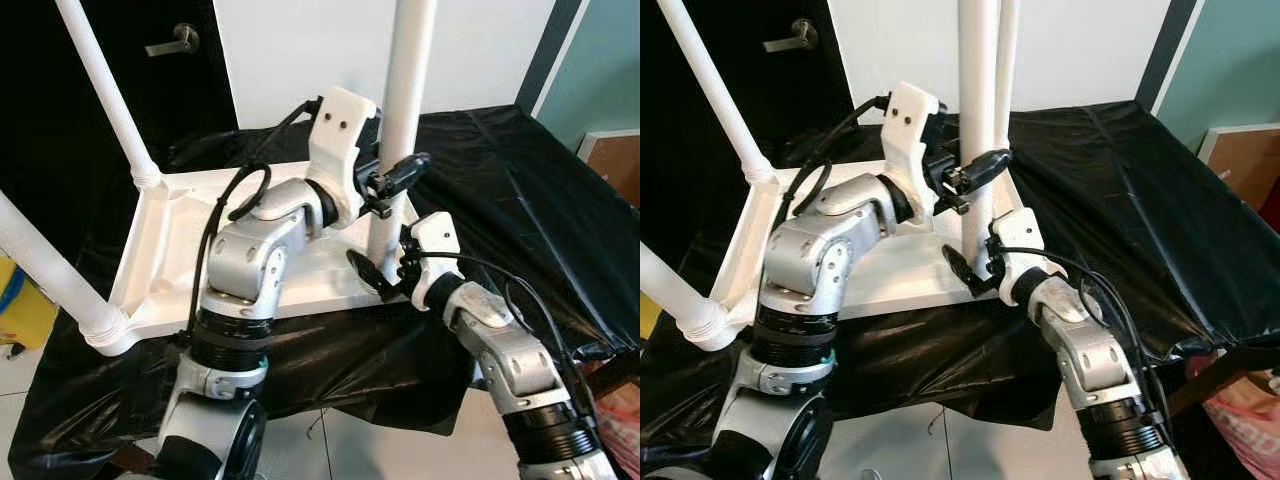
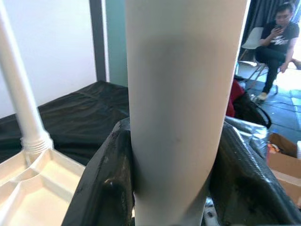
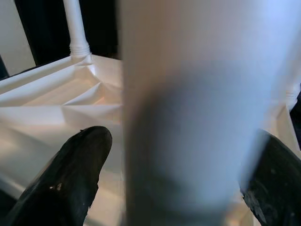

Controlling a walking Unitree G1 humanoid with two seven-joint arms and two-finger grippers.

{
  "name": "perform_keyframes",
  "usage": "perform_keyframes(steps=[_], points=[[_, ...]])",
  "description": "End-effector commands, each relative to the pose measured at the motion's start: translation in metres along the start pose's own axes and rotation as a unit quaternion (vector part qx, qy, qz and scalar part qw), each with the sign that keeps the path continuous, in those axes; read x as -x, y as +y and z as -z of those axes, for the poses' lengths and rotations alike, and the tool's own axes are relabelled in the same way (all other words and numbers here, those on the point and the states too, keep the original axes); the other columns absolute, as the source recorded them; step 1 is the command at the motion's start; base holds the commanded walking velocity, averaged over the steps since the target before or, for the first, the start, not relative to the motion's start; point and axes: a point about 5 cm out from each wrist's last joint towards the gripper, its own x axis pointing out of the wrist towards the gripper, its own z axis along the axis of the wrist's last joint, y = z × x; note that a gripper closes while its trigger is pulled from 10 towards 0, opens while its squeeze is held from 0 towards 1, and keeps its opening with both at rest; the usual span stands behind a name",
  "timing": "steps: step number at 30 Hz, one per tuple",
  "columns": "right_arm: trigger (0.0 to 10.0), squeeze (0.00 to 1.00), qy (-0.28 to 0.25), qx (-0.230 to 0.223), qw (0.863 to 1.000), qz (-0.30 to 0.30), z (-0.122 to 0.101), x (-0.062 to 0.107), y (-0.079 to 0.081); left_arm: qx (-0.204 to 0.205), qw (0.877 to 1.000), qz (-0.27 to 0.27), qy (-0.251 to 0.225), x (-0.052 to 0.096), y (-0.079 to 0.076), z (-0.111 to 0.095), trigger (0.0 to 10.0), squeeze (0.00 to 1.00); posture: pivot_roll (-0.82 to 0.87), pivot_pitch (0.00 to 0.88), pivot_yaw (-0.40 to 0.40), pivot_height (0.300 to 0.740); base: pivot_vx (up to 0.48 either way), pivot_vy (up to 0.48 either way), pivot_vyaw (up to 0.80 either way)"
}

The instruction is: Building children table

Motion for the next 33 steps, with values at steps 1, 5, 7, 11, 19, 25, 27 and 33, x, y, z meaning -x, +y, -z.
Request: perform_keyframes(steps=[1, 5, 7, 11, 19, 25, 27, 33], points=[[10.0, 0.00, -0.005, 0.004, 1.000, 0.024, -0.001, -0.004, -0.002, 0.000, 0.998, -0.066, -0.006, -0.004, 0.004, -0.005, 10.0, 0.00, -0.15, 0.033, 0.002, 0.740, 0.000, 0.000, 0.00], [10.0, 0.00, -0.014, 0.003, 0.998, 0.059, -0.004, -0.010, -0.004, 0.009, 0.997, -0.076, -0.013, -0.011, 0.001, -0.008, 10.0, 0.00, -0.15, 0.031, 0.002, 0.740, 0.000, 0.000, 0.00], [10.0, 0.00, -0.016, 0.003, 0.997, 0.073, -0.005, -0.012, -0.004, 0.014, 0.997, -0.080, -0.017, -0.015, -0.001, -0.009, 10.0, 0.00, -0.15, 0.029, 0.003, 0.740, 0.000, 0.000, 0.00], [10.0, 0.00, -0.021, 0.006, 0.994, 0.108, -0.007, -0.017, -0.004, 0.025, 0.996, -0.082, -0.029, -0.023, -0.007, -0.014, 10.0, 0.00, -0.15, 0.026, 0.003, 0.740, 0.000, 0.000, 0.00], [10.0, 0.00, -0.015, -0.004, 0.990, 0.142, -0.003, -0.018, -0.001, 0.026, 0.996, -0.080, -0.039, -0.029, -0.011, -0.018, 10.0, 0.00, -0.15, 0.023, 0.006, 0.740, 0.000, 0.000, 0.00], [10.0, 0.00, -0.016, -0.004, 0.989, 0.145, -0.002, -0.019, 0.000, 0.031, 0.995, -0.083, -0.040, -0.030, -0.011, -0.018, 10.0, 0.00, -0.15, 0.023, 0.007, 0.740, 0.000, 0.000, 0.00], [10.0, 0.00, -0.018, -0.003, 0.989, 0.148, -0.002, -0.020, 0.000, 0.031, 0.995, -0.082, -0.040, -0.030, -0.012, -0.018, 10.0, 0.00, -0.15, 0.023, 0.006, 0.740, 0.000, 0.000, 0.00], [4.4, 0.00, -0.022, -0.006, 0.988, 0.153, -0.005, -0.023, -0.001, 0.031, 0.995, -0.080, -0.043, -0.031, -0.013, -0.019, 10.0, 0.00, -0.15, 0.023, 0.003, 0.740, 0.000, 0.000, 0.00]])
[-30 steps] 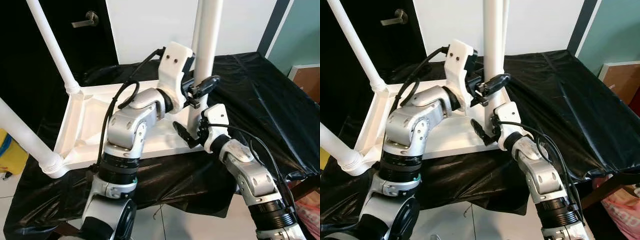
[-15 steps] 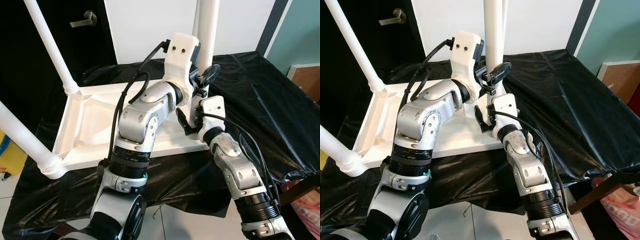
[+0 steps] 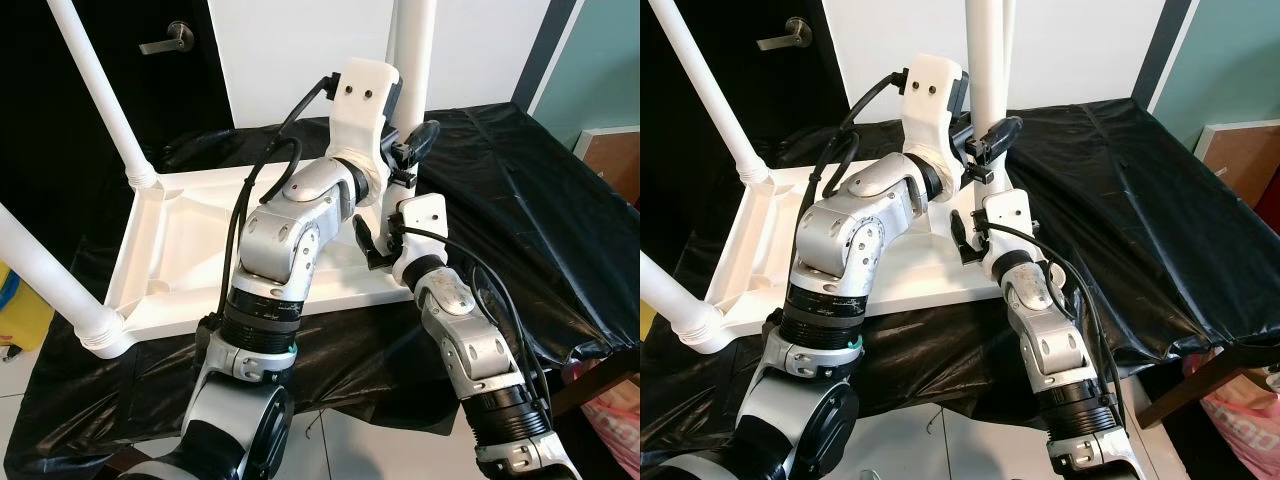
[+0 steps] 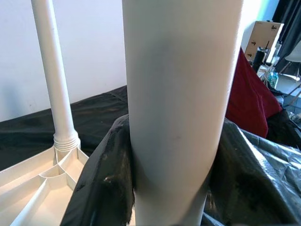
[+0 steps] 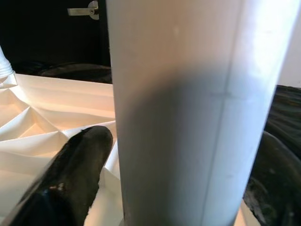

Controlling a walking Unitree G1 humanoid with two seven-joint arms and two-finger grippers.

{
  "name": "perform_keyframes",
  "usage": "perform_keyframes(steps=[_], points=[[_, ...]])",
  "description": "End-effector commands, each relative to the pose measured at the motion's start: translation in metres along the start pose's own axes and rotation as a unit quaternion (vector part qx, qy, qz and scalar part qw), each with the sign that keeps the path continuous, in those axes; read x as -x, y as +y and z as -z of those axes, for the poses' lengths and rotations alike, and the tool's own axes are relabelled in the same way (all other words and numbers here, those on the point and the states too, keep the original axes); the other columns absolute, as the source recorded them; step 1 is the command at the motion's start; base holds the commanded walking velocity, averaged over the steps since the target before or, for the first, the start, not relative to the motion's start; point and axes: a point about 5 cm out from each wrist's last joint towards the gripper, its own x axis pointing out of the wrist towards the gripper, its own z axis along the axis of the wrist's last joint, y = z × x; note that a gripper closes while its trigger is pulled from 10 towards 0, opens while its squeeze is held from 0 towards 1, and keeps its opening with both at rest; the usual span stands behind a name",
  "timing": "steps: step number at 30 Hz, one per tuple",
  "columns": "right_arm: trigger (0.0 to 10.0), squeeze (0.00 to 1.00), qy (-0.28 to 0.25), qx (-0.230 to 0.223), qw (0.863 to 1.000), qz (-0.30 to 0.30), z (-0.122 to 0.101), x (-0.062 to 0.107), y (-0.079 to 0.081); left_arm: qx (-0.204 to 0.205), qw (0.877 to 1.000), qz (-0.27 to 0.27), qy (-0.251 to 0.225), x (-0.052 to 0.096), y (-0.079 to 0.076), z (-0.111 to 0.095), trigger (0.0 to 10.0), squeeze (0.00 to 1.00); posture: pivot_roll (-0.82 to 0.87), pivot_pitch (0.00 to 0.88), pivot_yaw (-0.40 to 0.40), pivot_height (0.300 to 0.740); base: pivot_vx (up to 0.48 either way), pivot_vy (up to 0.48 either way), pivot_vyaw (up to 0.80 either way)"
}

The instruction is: Building children table

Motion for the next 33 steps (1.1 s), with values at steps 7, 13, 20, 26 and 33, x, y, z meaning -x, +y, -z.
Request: perform_keyframes(steps=[7, 13, 20, 26, 33], points=[[0.0, 0.00, -0.009, -0.003, 1.000, 0.002, -0.003, -0.002, 0.000, 0.013, 0.999, 0.027, -0.021, -0.008, -0.019, -0.007, 10.0, 0.00, -0.15, 0.025, 0.000, 0.740, 0.000, 0.000, 0.00], [0.0, 0.00, -0.010, -0.003, 1.000, 0.002, -0.003, -0.003, 0.000, 0.013, 0.999, 0.028, -0.020, -0.008, -0.020, -0.007, 10.0, 0.00, -0.14, 0.024, 0.001, 0.740, 0.000, 0.000, 0.00], [10.0, 0.00, -0.002, -0.012, 1.000, 0.014, -0.002, -0.004, -0.002, 0.002, 0.998, 0.048, -0.026, -0.008, -0.025, -0.008, 10.0, 0.00, -0.15, 0.022, 0.002, 0.740, 0.000, 0.000, 0.00], [10.0, 0.00, 0.002, -0.016, 1.000, 0.022, -0.001, -0.005, -0.005, 0.027, 0.996, 0.069, -0.040, -0.006, -0.029, -0.009, 10.0, 1.00, -0.15, 0.022, 0.003, 0.740, 0.000, 0.000, 0.00], [10.0, 0.00, 0.004, -0.019, 0.999, 0.034, 0.000, -0.005, -0.009, 0.016, 0.996, 0.058, -0.061, -0.006, -0.027, -0.013, 10.0, 1.00, -0.15, 0.017, 0.003, 0.740, 0.000, 0.000, 0.00]])
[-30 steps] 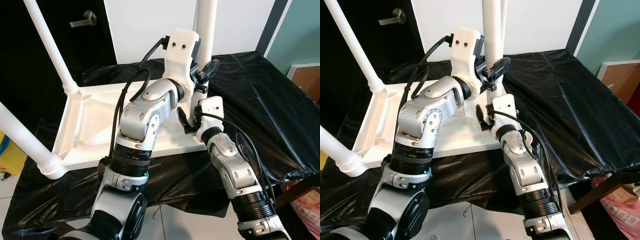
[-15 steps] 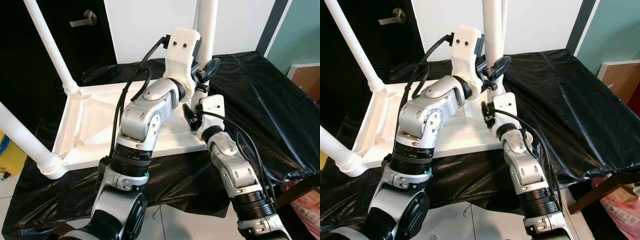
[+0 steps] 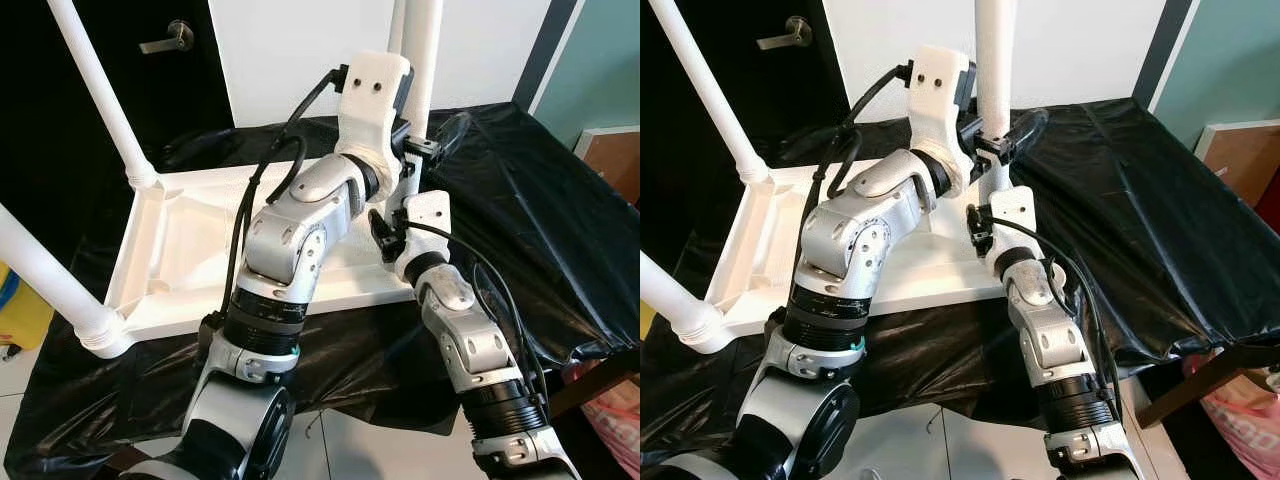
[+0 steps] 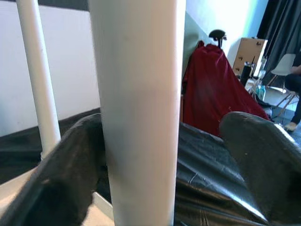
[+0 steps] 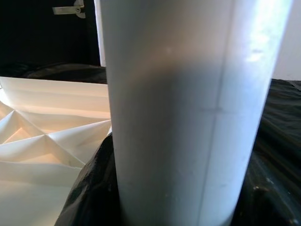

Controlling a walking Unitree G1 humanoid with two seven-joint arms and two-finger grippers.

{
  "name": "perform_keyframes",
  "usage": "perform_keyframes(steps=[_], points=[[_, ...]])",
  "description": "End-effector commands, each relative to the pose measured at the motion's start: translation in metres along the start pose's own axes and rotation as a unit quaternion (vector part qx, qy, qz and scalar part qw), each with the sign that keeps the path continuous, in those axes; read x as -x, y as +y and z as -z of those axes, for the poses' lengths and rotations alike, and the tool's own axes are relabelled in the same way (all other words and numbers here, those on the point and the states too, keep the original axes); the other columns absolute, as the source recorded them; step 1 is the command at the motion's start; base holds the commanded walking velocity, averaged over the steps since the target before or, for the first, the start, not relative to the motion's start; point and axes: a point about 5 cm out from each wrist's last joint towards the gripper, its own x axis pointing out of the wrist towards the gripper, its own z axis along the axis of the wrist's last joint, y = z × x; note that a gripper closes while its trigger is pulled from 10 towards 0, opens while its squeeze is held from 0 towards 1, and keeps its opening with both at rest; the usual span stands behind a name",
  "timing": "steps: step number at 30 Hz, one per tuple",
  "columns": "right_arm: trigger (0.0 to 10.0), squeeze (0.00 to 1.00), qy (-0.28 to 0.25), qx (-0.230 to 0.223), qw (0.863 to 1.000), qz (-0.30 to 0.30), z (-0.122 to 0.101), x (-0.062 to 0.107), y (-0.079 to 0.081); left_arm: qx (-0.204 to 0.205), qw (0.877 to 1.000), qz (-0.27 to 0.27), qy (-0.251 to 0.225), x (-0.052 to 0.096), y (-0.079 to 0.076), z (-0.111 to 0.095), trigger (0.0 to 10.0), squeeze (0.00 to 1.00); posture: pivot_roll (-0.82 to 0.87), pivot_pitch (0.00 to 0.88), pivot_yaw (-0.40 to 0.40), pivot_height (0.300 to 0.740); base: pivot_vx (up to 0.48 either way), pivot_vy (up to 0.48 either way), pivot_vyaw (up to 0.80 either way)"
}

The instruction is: Building children table

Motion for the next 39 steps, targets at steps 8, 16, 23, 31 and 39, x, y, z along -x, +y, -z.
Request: perform_keyframes(steps=[8, 16, 23, 31, 39], points=[[10.0, 0.00, -0.006, -0.009, 0.999, 0.053, -0.003, -0.004, -0.018, -0.006, 0.999, 0.020, -0.029, -0.002, -0.014, -0.003, 10.0, 0.00, -0.15, 0.005, 0.006, 0.740, 0.000, 0.000, 0.00], [10.0, 0.00, 0.005, -0.009, 0.996, 0.086, 0.004, -0.001, -0.035, -0.021, 0.999, 0.017, -0.025, 0.004, -0.009, 0.003, 10.0, 0.00, -0.15, 0.002, 0.009, 0.740, 0.000, 0.000, 0.00], [10.0, 0.00, 0.002, 0.006, 0.996, 0.091, 0.011, 0.008, -0.046, -0.036, 0.999, 0.014, -0.025, 0.009, -0.006, 0.012, 10.0, 0.00, -0.16, 0.000, 0.009, 0.740, 0.000, 0.000, 0.00], [10.0, 0.00, 0.012, 0.000, 0.996, 0.090, 0.023, 0.016, -0.053, -0.064, 0.997, 0.025, -0.016, 0.013, -0.009, 0.031, 10.0, 0.00, -0.17, 0.010, 0.009, 0.740, 0.000, 0.000, 0.00], [10.0, 0.00, 0.019, -0.008, 0.995, 0.102, 0.033, 0.022, -0.063, -0.068, 0.997, 0.026, 0.001, 0.018, -0.009, 0.050, 10.0, 0.00, -0.17, 0.020, 0.013, 0.740, 0.000, 0.000, 0.00]])
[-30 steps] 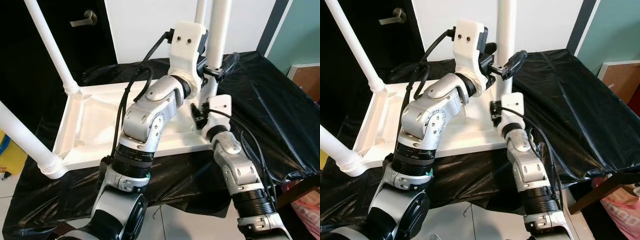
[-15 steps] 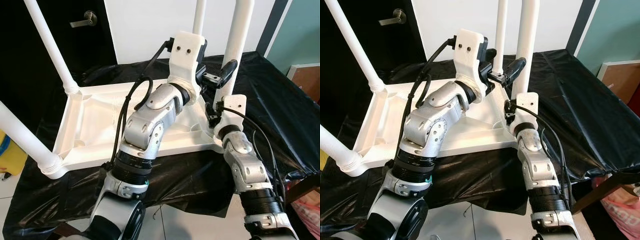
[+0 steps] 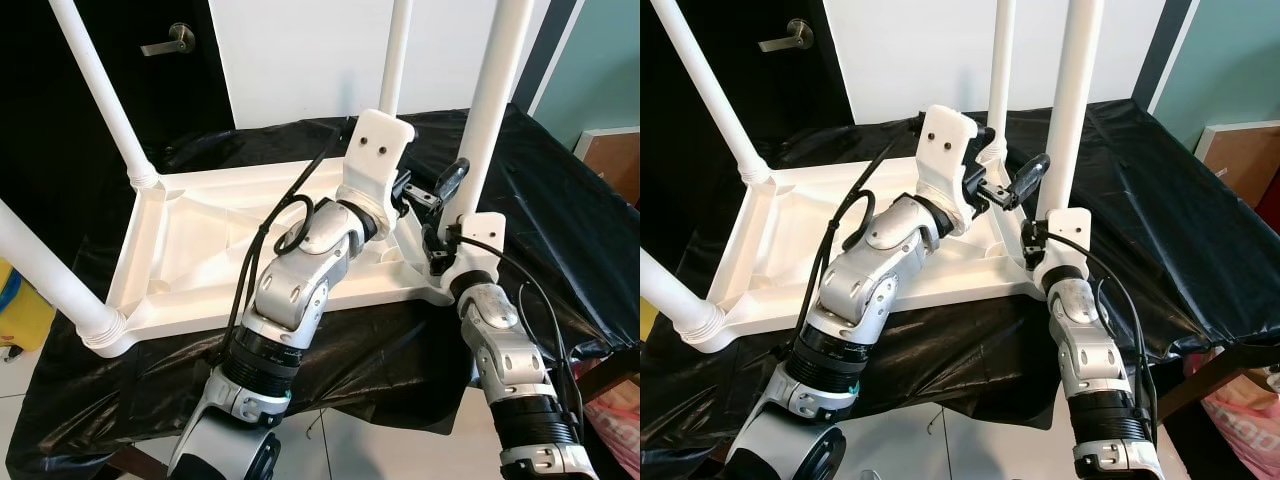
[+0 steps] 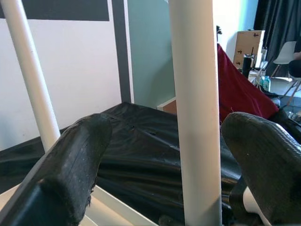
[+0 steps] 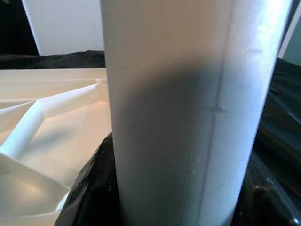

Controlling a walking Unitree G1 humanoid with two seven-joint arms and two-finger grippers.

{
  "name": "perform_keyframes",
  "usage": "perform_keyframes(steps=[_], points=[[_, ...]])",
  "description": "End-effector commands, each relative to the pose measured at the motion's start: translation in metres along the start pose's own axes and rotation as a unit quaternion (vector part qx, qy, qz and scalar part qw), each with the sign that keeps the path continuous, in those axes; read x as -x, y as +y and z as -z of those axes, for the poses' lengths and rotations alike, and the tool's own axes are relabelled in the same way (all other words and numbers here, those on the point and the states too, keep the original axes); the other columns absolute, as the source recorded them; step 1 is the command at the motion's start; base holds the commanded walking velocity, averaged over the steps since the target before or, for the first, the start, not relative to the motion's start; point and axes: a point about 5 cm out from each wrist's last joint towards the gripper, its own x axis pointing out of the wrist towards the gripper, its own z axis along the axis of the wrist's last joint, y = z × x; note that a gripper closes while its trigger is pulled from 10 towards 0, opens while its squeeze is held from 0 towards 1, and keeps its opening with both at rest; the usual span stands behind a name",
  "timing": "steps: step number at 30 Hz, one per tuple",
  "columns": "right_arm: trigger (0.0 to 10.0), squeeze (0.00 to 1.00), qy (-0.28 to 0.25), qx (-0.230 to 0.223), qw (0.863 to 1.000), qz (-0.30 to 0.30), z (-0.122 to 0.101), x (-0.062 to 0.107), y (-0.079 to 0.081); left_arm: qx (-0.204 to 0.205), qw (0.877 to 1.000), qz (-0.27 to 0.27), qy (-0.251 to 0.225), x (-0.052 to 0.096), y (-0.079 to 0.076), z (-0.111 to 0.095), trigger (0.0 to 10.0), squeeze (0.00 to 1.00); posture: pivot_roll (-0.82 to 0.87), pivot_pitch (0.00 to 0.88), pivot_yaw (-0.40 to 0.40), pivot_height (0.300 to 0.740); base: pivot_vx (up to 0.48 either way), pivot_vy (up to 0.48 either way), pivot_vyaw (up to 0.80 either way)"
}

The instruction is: Building children table

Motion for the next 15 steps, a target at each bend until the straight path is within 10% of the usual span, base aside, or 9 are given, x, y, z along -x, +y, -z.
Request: perform_keyframes(steps=[1, 15], points=[[10.0, 0.00, -0.002, -0.003, 1.000, 0.007, 0.004, 0.002, -0.006, -0.007, 1.000, 0.026, 0.015, 0.003, -0.002, 0.010, 10.0, 0.00, -0.17, 0.020, 0.013, 0.740, 0.000, 0.000, 0.00], [10.0, 0.00, -0.025, -0.019, 0.999, 0.002, 0.005, 0.003, -0.012, -0.013, 0.999, 0.029, 0.028, 0.016, -0.001, 0.027, 10.0, 0.00, -0.17, 0.034, 0.020, 0.740, 0.000, 0.000, 0.00]])
